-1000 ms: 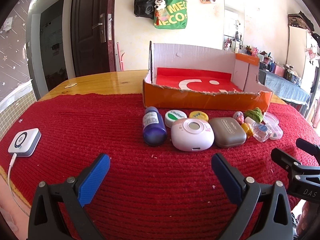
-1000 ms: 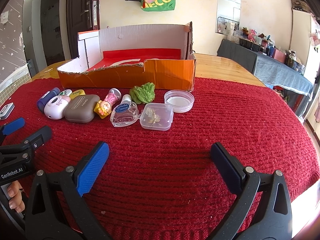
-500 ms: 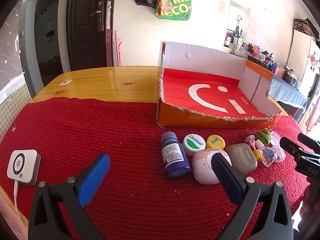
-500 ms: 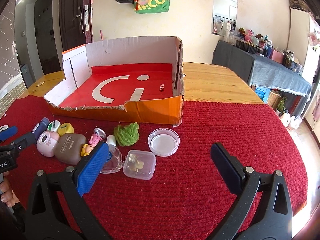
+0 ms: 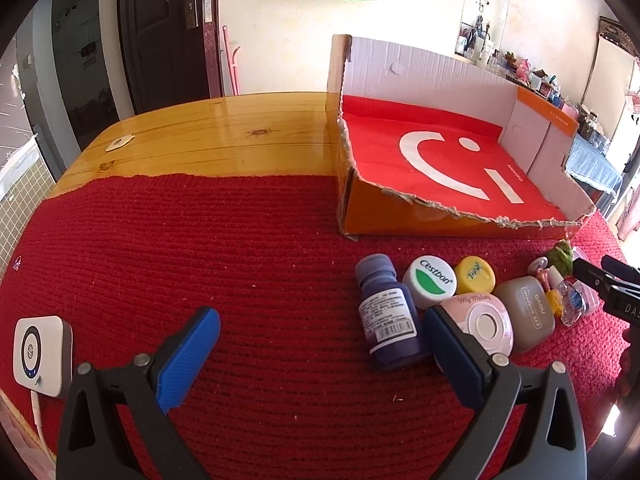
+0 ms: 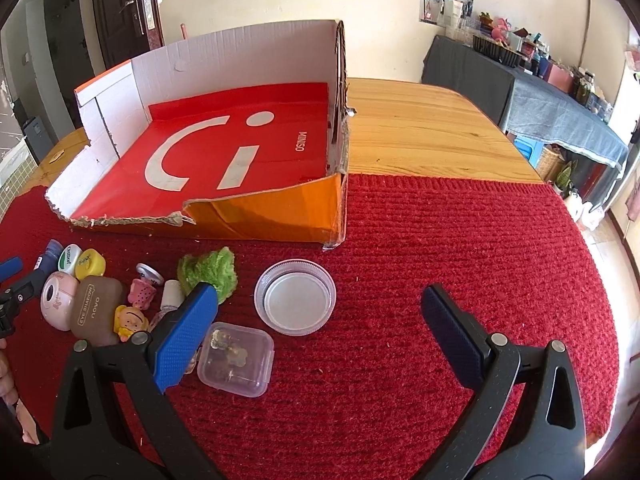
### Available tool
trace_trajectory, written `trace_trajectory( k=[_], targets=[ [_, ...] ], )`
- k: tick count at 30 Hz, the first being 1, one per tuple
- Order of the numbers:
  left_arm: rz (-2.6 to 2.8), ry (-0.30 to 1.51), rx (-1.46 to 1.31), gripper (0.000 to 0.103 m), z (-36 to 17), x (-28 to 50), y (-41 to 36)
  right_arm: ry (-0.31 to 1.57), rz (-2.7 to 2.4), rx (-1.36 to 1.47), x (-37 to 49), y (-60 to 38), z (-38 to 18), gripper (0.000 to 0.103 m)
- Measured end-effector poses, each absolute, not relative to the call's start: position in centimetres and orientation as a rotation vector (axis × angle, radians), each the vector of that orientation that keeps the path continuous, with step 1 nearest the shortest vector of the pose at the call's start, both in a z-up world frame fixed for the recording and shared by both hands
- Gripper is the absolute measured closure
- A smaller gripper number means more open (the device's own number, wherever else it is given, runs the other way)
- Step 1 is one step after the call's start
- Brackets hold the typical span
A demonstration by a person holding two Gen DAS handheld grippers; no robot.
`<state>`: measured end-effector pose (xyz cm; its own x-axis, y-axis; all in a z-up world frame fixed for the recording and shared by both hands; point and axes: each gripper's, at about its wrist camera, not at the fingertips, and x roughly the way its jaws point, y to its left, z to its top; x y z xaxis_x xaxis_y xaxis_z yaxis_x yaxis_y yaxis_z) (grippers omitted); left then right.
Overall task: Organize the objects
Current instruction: 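Reach the left tool to the blue bottle while the right tool reaches the white lid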
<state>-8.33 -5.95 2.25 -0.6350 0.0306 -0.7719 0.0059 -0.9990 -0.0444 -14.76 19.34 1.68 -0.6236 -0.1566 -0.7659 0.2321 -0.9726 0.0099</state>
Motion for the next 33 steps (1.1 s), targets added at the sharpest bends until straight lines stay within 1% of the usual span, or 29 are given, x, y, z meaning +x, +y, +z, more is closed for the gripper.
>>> trace_trajectory(
  k=[12, 18, 20, 23, 27, 30, 32, 33],
  targets=[
    [2.793, -0.070, -1.360, 0.002, 1.9, -8.9, -5.9, 0.121, -2.619, 1.275, -15.4, 20.1, 1.4, 0.000],
    [2.788, -0.051, -1.365, 0.005, 2.0, -8.9, -5.9, 0.096, -2.591, 1.282, -15.5, 20.3, 1.3, 0.003],
    [2.787, -0.051, -1.366, 0.008, 2.0, -9.0, -5.9, 0.082, -2.577, 1.287, -15.6, 20.4, 1.2, 0.009],
    [2.788, -0.049, -1.366, 0.011, 2.0, -8.9, -5.9, 0.080, -2.574, 1.291, -15.7, 20.6, 1.3, 0.015],
    [2.792, -0.043, -1.366, 0.015, 1.9, -9.0, -5.9, 0.093, -2.571, 1.289, -15.7, 20.6, 1.3, 0.017],
    [2.790, -0.035, -1.350, 0.021, 1.8, -8.8, -5.6, 0.116, -2.568, 1.280, -15.7, 20.3, 1.3, 0.024],
    [2.790, -0.033, -1.342, 0.026, 1.9, -8.7, -5.4, 0.138, -2.565, 1.271, -15.6, 20.0, 1.3, 0.032],
    [2.790, -0.033, -1.338, 0.027, 1.9, -8.7, -5.3, 0.157, -2.569, 1.267, -15.5, 19.7, 1.3, 0.033]
  ],
)
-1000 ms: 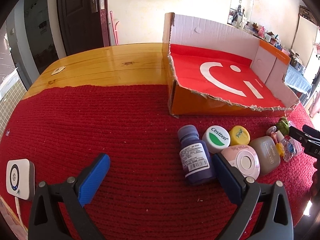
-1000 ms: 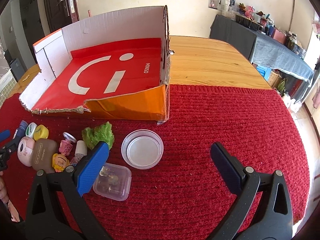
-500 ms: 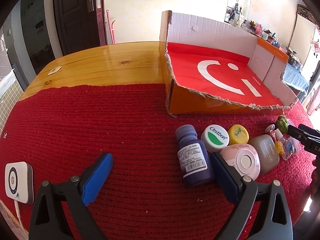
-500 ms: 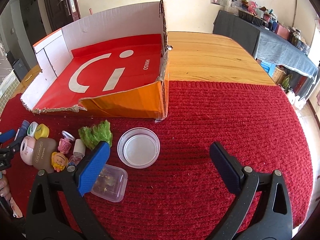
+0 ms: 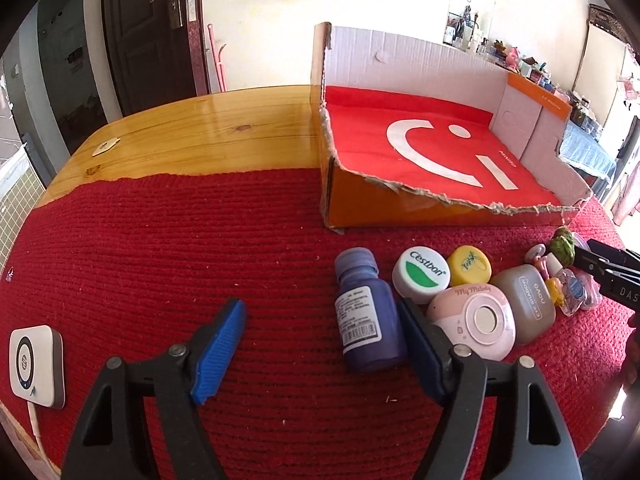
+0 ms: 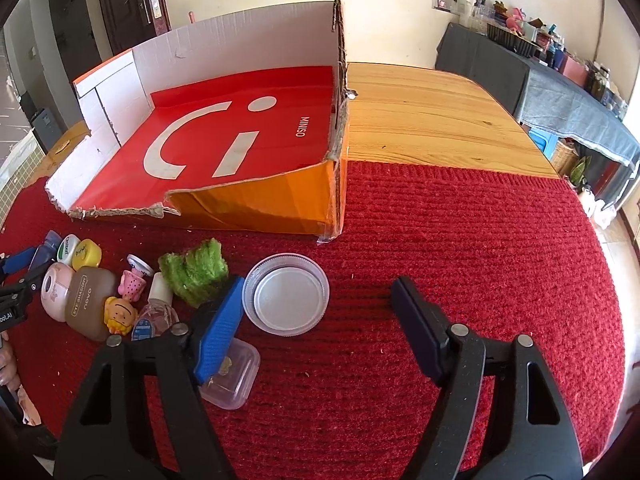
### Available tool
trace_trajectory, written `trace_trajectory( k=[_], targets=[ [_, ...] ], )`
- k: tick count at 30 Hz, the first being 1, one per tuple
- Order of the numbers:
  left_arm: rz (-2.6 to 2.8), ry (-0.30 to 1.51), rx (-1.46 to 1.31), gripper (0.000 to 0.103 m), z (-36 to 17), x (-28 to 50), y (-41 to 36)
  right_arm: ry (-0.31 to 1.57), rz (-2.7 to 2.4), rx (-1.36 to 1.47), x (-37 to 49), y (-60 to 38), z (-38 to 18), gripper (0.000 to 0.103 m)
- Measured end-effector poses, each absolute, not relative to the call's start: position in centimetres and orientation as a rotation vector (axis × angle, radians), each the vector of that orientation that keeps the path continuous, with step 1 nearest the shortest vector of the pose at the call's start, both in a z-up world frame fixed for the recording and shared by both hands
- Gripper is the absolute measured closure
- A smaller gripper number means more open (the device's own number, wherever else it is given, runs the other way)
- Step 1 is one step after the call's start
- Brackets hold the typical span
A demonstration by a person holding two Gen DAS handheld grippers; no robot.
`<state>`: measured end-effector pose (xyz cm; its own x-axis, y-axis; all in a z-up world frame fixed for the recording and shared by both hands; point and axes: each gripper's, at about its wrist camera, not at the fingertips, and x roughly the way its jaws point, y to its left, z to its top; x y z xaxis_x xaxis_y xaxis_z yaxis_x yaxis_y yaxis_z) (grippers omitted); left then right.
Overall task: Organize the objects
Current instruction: 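Reach the left tool to the blue bottle while the right tool reaches the white lid, then close the left tool on the blue bottle while the right tool grips the white lid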
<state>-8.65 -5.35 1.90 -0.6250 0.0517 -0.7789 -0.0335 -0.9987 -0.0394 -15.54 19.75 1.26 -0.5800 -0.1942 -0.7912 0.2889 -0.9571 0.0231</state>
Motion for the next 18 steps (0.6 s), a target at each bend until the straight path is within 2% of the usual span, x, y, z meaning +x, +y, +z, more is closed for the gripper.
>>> trace_trajectory(
  k=[3, 4, 5, 6, 7, 18],
  targets=[
    [2.786, -0.031, -1.321, 0.035, 2.0, -8.4, -5.1, 0.194, -2.569, 1.251, -15.3, 19.3, 1.2, 0.039],
    [2.785, -0.031, -1.311, 0.044, 2.0, -8.3, -5.0, 0.198, -2.567, 1.243, -15.2, 19.2, 1.2, 0.042],
    [2.780, -0.035, -1.303, 0.057, 2.1, -8.2, -5.0, 0.203, -2.564, 1.237, -15.1, 19.2, 1.2, 0.046],
    [2.771, -0.045, -1.293, 0.064, 2.2, -8.1, -4.9, 0.206, -2.563, 1.230, -15.0, 19.2, 1.2, 0.050],
    [2.762, -0.058, -1.291, 0.075, 2.2, -8.0, -4.9, 0.204, -2.557, 1.221, -14.9, 19.2, 1.2, 0.062],
    [2.794, -0.059, -1.202, 0.075, 4.4, -7.3, -4.5, 0.166, -2.557, 1.150, -14.1, 19.7, 2.8, 0.064]
  ],
)
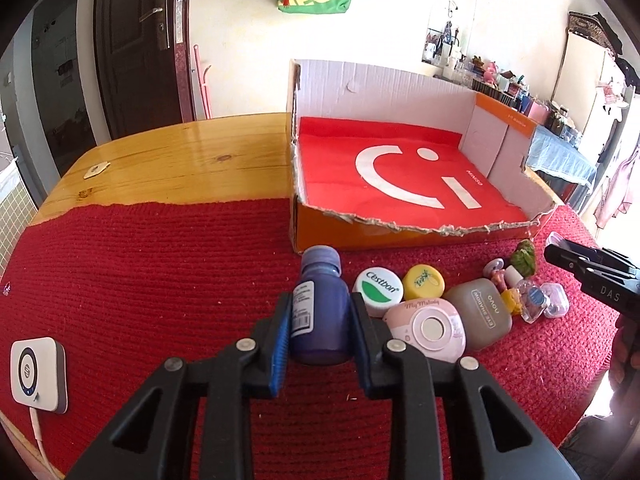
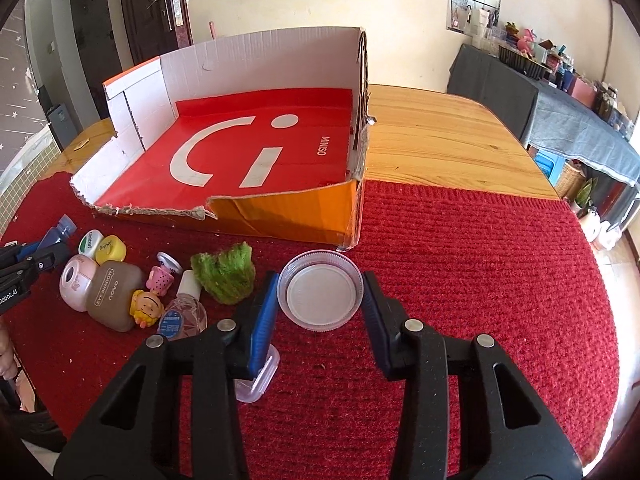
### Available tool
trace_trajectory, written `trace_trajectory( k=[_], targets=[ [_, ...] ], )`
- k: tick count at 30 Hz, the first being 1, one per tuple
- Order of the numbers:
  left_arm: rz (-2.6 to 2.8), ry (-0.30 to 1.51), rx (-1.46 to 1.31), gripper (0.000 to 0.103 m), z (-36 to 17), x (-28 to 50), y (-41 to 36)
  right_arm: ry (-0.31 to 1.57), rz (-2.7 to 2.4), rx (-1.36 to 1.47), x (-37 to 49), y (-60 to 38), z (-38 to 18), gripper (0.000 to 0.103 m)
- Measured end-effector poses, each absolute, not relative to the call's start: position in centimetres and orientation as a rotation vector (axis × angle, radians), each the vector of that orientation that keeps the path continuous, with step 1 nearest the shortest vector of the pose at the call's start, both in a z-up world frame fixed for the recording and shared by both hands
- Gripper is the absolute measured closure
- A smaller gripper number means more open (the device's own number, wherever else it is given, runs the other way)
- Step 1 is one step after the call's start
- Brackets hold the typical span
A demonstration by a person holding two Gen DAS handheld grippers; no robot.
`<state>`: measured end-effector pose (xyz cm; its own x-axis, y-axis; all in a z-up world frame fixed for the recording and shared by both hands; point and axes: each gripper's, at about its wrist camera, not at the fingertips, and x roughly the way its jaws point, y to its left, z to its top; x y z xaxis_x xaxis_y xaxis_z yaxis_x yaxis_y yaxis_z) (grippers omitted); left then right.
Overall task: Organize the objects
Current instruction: 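Close the left tool on the blue bottle while the right tool grips the white lid, then carry the blue bottle and white lid over the box and lower them inside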
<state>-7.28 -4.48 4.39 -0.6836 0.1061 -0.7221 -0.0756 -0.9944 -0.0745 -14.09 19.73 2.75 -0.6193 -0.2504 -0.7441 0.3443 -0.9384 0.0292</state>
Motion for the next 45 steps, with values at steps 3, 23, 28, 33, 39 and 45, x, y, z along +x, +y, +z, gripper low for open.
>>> trace_trajectory(
  k=[3, 23, 28, 33, 39, 45],
  targets=[
    [2.817, -0.068, -1.188, 0.075, 4.8, -7.2, -4.3, 0.164, -2.565, 1.122, -13.9, 19.8, 3.5, 0.064],
    [2.833, -0.039, -1.096, 0.075, 7.7, -8.0, -3.7, 0.164, -2.584, 1.016, -13.8, 19.9, 6.8, 0.064],
    [2.829, -0.014, -1.086, 0.075, 8.2, -9.3, -3.4, 0.174, -2.574, 0.994, -14.7, 19.4, 7.6, 0.064],
    [2.797, 0.040, -1.110, 0.075, 8.3, -11.5, -2.9, 0.215, -2.549, 0.987, -16.2, 18.3, 8.1, 0.064],
    [2.709, 0.114, -1.176, 0.075, 7.9, -14.2, -2.2, 0.299, -2.451, 1.036, -18.6, 16.6, 7.8, 0.064],
    [2.629, 0.156, -1.275, 0.075, 7.2, -16.7, -1.9, 0.405, -2.324, 1.153, -21.2, 15.1, 6.4, 0.064]
  ],
)
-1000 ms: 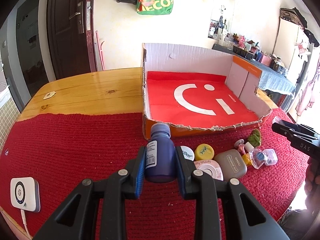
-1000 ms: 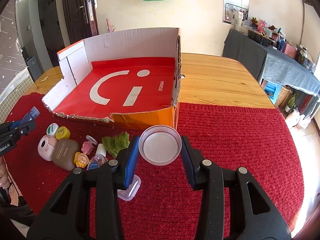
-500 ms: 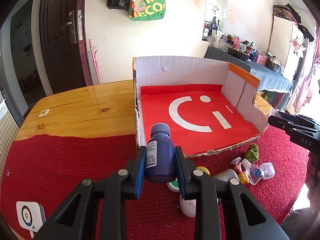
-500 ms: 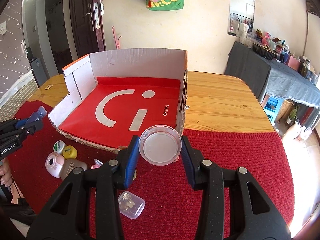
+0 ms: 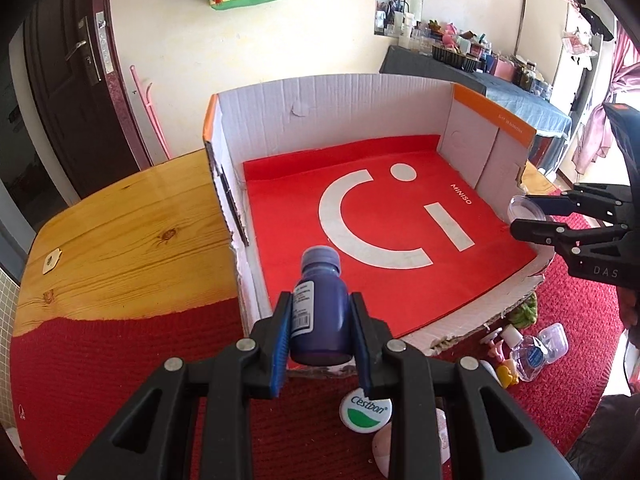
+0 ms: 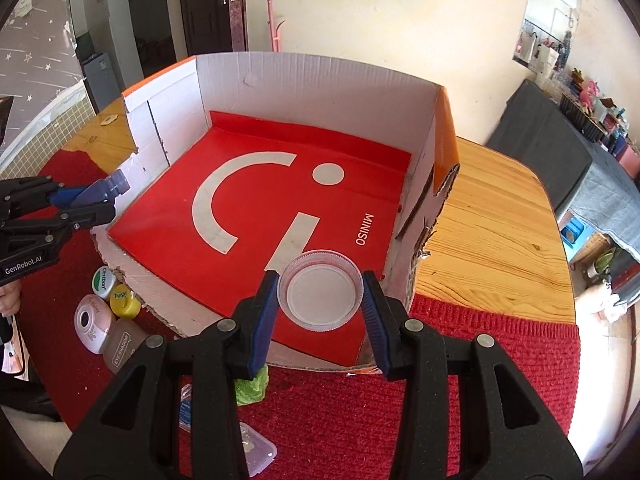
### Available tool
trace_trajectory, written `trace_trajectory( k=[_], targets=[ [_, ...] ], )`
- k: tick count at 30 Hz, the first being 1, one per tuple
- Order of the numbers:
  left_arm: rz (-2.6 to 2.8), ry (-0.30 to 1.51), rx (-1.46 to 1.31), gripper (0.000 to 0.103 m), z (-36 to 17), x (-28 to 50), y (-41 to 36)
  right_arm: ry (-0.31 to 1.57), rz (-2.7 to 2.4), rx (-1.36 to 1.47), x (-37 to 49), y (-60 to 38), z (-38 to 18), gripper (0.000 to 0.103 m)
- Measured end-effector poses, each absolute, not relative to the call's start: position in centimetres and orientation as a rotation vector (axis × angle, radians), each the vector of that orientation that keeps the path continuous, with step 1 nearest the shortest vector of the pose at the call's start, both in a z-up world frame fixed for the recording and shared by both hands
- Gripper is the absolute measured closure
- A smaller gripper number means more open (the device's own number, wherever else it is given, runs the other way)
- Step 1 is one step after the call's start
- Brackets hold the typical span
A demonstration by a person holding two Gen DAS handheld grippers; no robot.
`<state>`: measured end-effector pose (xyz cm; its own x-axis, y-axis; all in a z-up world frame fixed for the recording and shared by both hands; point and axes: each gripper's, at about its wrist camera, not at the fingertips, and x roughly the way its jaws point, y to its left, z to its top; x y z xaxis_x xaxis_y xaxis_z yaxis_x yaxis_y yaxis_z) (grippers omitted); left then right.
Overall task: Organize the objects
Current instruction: 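Carry the blue bottle and white lid over the box and lower them inside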
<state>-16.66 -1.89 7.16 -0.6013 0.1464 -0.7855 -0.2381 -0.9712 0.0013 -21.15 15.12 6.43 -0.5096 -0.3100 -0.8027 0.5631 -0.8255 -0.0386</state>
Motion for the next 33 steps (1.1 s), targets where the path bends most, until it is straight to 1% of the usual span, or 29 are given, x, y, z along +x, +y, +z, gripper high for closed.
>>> trace_trajectory(
  k=[8, 11, 14, 24, 33],
  targets=[
    [2.524, 0.245, -1.377, 0.075, 5.8, -18.6, -1.3, 0.524, -2.169, 1.290, -23.2, 13.8, 4.5, 0.064],
    [2.493, 0.266, -1.396, 0.075, 5.5, -18.9, -0.9, 0.566, -2.127, 1.300, -23.5, 13.3, 4.2, 0.064],
    [2.473, 0.289, -1.413, 0.075, 5.1, -18.9, -0.4, 0.542, -2.077, 1.334, -23.9, 13.0, 3.8, 0.064],
    [2.429, 0.390, -1.422, 0.074, 4.7, -19.2, 0.1, 0.614, -2.016, 1.363, -24.2, 12.1, 2.9, 0.064],
    [2.396, 0.415, -1.428, 0.074, 4.7, -19.5, 0.2, 0.641, -1.996, 1.372, -24.0, 12.2, 2.7, 0.063]
  ],
)
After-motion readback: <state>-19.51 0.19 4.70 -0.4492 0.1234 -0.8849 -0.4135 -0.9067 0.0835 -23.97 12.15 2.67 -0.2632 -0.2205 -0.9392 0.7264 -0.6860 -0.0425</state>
